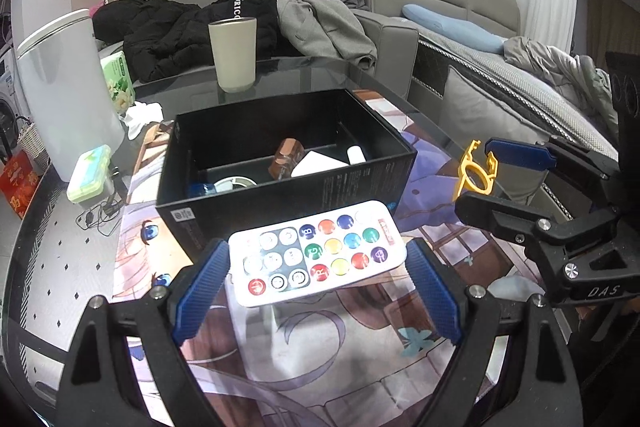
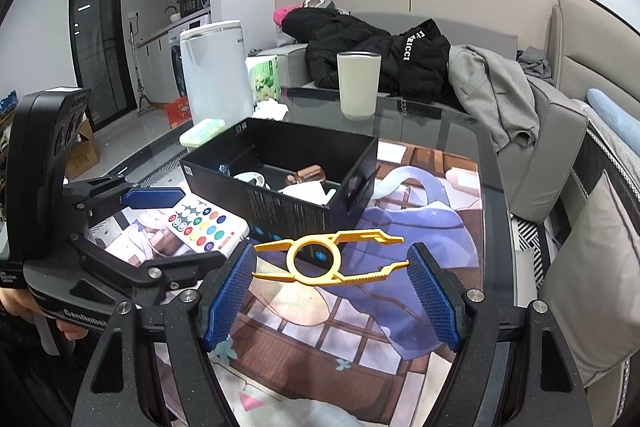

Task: Organize rigid objects
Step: 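Carry the remote and tweezers over the box with both tools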

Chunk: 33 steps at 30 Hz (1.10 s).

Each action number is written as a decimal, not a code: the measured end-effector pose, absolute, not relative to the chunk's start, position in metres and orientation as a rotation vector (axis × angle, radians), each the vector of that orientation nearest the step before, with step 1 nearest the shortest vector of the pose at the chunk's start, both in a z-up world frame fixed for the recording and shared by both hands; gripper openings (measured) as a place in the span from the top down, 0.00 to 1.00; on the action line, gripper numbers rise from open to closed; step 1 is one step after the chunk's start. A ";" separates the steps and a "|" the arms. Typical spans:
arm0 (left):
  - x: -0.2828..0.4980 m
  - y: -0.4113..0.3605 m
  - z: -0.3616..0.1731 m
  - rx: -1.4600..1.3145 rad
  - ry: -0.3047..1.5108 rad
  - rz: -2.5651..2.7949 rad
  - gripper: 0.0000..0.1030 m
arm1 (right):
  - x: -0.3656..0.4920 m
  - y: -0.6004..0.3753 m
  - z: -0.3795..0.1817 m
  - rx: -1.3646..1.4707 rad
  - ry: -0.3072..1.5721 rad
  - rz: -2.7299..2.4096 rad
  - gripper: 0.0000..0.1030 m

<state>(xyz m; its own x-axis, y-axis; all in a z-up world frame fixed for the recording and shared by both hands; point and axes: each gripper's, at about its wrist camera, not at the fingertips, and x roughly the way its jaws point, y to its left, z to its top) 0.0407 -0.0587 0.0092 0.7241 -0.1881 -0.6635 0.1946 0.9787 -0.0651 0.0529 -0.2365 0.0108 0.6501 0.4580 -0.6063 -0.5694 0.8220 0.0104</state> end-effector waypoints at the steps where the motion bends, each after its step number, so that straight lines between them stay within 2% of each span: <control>1: 0.040 -0.057 0.011 0.007 0.724 -0.210 0.14 | 0.053 -0.237 0.012 -0.185 0.631 0.590 0.23; 33: 0.063 -0.016 0.037 -0.052 0.608 -0.198 0.14 | 0.066 -0.215 0.031 -0.164 0.537 0.582 0.23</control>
